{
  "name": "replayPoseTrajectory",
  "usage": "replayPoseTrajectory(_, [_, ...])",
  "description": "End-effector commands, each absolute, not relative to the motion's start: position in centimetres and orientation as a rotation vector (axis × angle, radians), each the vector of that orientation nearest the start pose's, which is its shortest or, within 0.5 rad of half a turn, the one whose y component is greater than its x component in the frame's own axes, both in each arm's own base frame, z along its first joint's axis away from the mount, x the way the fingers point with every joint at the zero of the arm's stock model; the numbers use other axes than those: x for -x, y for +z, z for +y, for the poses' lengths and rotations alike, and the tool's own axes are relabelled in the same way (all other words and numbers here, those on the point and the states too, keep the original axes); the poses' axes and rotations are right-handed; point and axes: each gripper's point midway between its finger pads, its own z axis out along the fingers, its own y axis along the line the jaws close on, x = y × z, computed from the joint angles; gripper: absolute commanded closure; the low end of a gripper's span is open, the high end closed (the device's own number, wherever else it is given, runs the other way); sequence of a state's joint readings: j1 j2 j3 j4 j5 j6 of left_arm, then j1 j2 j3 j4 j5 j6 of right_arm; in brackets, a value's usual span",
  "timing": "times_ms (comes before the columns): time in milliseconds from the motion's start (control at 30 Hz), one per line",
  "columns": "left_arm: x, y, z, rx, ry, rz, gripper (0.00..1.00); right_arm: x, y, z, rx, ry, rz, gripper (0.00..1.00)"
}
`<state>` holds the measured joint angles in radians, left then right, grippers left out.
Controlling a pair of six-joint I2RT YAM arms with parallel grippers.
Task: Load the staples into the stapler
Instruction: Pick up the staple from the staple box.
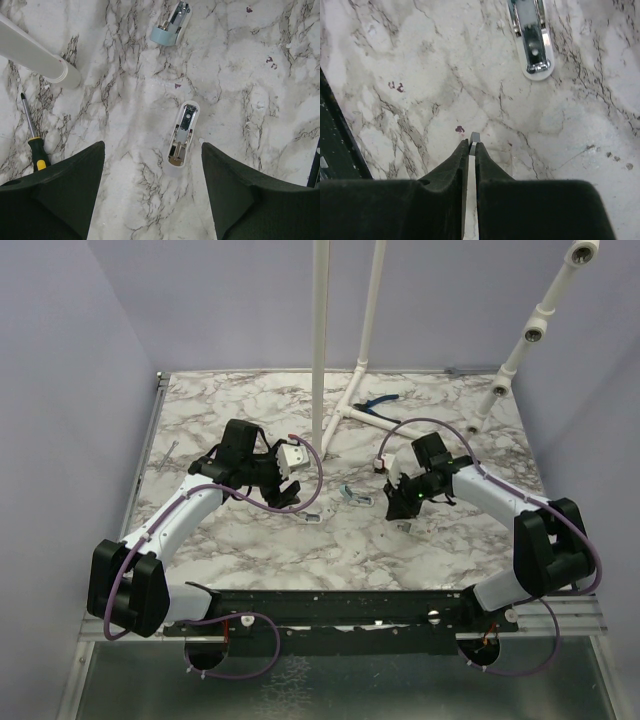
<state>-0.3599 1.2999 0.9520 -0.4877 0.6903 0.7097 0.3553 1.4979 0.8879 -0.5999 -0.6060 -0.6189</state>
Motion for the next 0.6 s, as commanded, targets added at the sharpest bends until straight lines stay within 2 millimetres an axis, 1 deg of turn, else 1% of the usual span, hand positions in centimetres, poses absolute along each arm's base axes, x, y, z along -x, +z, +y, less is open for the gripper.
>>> replayPoseTrajectory(0, [-27.2, 16.1, -20.7, -1.385, -0.691, 1.715, 0.21, -24.2, 9.2, 20.4, 1.379, 0.905, 2.044, 0.9])
replayPoseTrajectory(133, [-26.9, 17.1, -22.2, -1.383, -0.779, 1.663, 0.21, -24.2, 11.9, 22.4, 1.372, 1.033, 1.887, 0.9])
replayPoseTrajectory(300, [-25.8, 18.4, -25.5, -1.448, -0.865, 1.6, 0.22, -24.8, 15.1, 24.3, 1.361, 1.119, 1.727, 0.9])
replayPoseTrajectory(467, [-24.5, 18.8, -28.8, -1.52, -0.964, 1.551, 0.22, -25.0, 17.7, 25.0, 1.382, 1.125, 1.581, 0.9])
replayPoseTrajectory(567, [-23.8, 19.2, -30.5, -1.537, -1.05, 1.536, 0.23, -25.1, 18.6, 25.1, 1.414, 1.096, 1.513, 0.89])
